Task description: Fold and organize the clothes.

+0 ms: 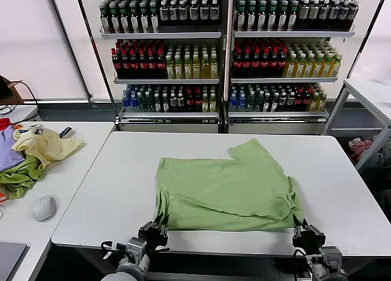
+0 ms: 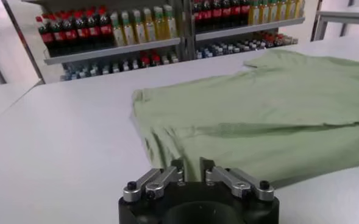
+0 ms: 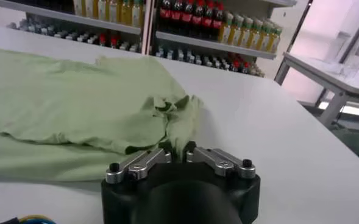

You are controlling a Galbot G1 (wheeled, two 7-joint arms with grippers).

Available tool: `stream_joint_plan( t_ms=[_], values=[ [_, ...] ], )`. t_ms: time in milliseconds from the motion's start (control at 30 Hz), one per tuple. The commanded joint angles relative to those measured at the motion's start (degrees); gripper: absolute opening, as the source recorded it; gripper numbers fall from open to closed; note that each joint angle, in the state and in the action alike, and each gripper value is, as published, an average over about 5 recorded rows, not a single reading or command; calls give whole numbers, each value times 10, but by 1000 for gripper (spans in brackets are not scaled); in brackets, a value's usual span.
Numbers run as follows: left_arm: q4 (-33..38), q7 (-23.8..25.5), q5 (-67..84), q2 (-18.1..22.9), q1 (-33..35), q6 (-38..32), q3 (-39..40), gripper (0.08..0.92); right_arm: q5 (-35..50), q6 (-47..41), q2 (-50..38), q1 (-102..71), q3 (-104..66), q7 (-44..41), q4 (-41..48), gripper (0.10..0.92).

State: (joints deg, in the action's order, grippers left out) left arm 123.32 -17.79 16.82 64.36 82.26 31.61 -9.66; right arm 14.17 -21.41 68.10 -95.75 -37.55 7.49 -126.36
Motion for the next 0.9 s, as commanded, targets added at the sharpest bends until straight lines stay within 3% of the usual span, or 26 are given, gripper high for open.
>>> stream_joint_plan(
  t_ms=[33,200,500,900],
  values=[
    [54,2,-2,-3,22,-3,-42,407,13,51,-2,16,-2,28,-36,422],
    [9,2,24,9,-61,-8,-41,554,49,36,-32,122,19,38,10,561],
    [-184,-16,64,25,-252,-9,14,795,106,-5,-55,371,126,49,217,799],
    [-373,-28,108,74,-431,16,65,823,100,-49,-36,569,234,28,424,823]
  ],
)
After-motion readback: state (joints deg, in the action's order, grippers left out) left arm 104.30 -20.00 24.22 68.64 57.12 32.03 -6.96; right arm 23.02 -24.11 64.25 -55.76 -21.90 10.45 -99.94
